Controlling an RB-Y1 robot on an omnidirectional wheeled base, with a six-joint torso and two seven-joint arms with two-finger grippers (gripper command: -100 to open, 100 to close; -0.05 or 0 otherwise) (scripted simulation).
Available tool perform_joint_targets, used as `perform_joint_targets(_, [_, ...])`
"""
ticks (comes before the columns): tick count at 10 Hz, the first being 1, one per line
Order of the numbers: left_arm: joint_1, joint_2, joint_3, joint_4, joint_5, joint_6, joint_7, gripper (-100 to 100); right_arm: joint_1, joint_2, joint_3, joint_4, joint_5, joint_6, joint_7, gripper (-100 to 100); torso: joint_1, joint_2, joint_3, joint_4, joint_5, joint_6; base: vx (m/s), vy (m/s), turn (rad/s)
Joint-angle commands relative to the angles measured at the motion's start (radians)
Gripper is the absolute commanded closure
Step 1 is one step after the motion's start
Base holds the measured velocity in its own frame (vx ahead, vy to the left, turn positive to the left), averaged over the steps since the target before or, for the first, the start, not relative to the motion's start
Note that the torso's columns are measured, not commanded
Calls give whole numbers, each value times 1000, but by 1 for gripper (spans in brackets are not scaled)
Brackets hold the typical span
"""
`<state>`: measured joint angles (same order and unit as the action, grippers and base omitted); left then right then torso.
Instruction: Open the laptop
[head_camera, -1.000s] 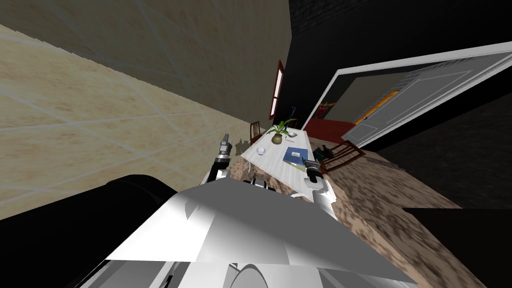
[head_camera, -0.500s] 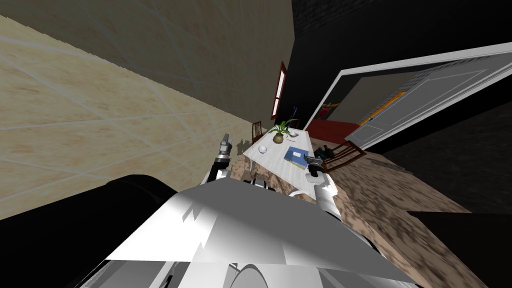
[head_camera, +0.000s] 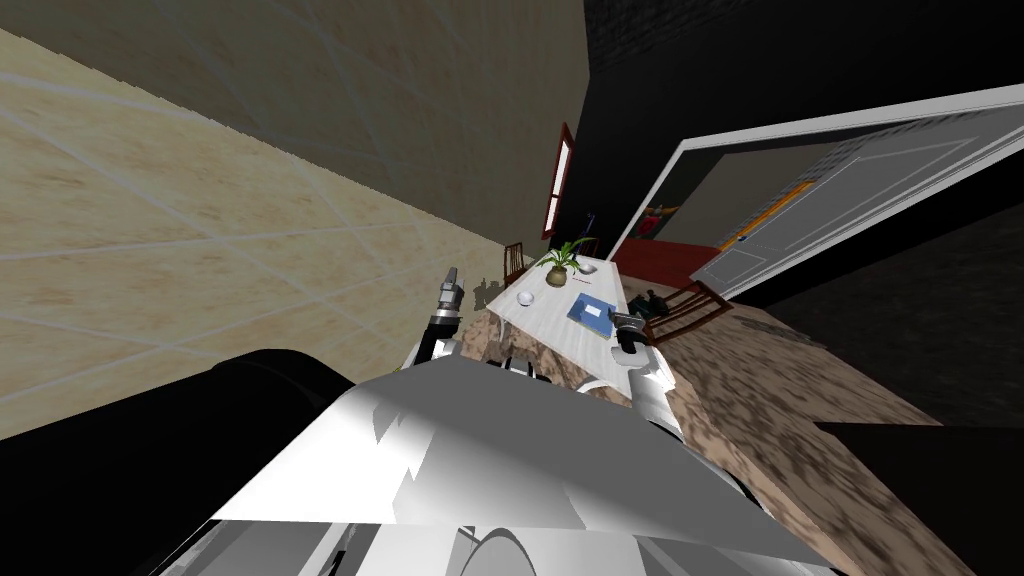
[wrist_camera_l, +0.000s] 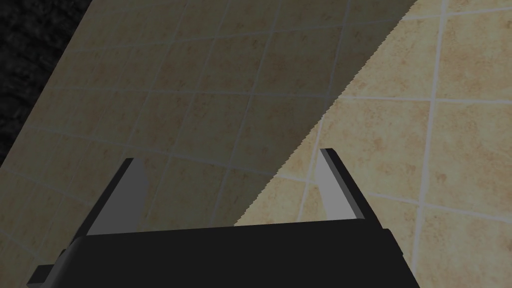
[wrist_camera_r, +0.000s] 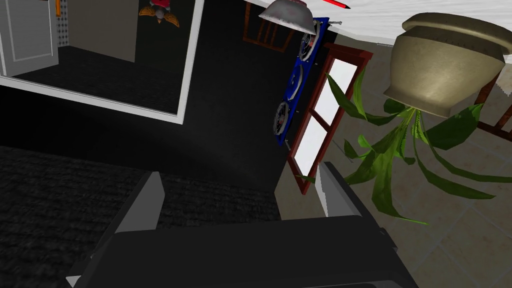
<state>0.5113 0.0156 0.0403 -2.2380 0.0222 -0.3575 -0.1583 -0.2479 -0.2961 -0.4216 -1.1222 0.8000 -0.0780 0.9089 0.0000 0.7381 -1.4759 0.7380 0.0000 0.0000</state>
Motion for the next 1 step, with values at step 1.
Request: perform_joint_targets(1, [0, 0, 0, 0, 0, 0, 0, 0, 0, 0, 0, 0, 0, 0, 0, 0, 0, 0, 0, 0, 0, 0, 0, 0, 0])
